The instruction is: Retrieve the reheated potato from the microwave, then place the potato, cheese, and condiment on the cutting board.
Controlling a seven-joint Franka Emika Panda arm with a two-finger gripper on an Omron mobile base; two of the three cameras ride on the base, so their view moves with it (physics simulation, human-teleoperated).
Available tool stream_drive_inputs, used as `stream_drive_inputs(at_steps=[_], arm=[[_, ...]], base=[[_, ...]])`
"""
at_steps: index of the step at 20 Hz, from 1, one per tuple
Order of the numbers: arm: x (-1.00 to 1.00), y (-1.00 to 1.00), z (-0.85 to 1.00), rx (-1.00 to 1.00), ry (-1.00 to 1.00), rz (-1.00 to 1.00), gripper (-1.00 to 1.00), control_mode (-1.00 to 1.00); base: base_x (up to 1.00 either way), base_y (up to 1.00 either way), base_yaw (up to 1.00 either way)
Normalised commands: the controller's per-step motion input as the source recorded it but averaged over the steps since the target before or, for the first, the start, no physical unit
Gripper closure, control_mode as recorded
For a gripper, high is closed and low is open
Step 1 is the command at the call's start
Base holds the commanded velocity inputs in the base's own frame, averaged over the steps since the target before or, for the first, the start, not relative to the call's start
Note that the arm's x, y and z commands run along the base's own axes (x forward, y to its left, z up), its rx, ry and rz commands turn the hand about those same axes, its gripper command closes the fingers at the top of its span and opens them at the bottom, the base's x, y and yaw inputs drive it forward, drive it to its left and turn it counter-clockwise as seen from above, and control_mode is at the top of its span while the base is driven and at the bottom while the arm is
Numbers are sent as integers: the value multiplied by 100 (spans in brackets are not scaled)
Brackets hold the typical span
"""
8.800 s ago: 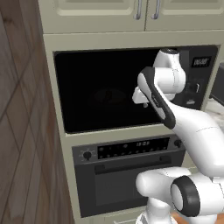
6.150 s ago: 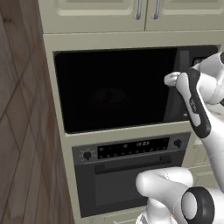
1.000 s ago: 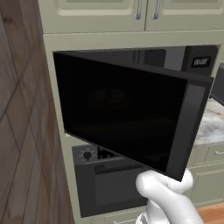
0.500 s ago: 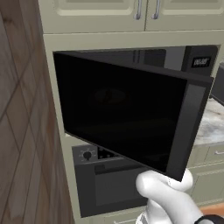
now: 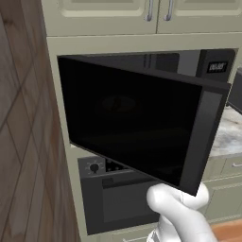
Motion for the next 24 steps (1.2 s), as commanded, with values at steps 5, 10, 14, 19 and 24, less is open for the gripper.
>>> stream_drive_inputs(at_steps=[5,10,14,19,24], arm=[[50,-19,-2,5,0,4,-100,-100],[46,-7,-2,1,0,0,-100,-100],[52,2,-6,0,0,0,-100,-100],[42,11,-15,1,0,1,-100,-100],[24,31,-25,0,0,5,-100,-100]], base=[[0,0,0],[0,0,0],[0,0,0],[0,0,0],[0,0,0]])
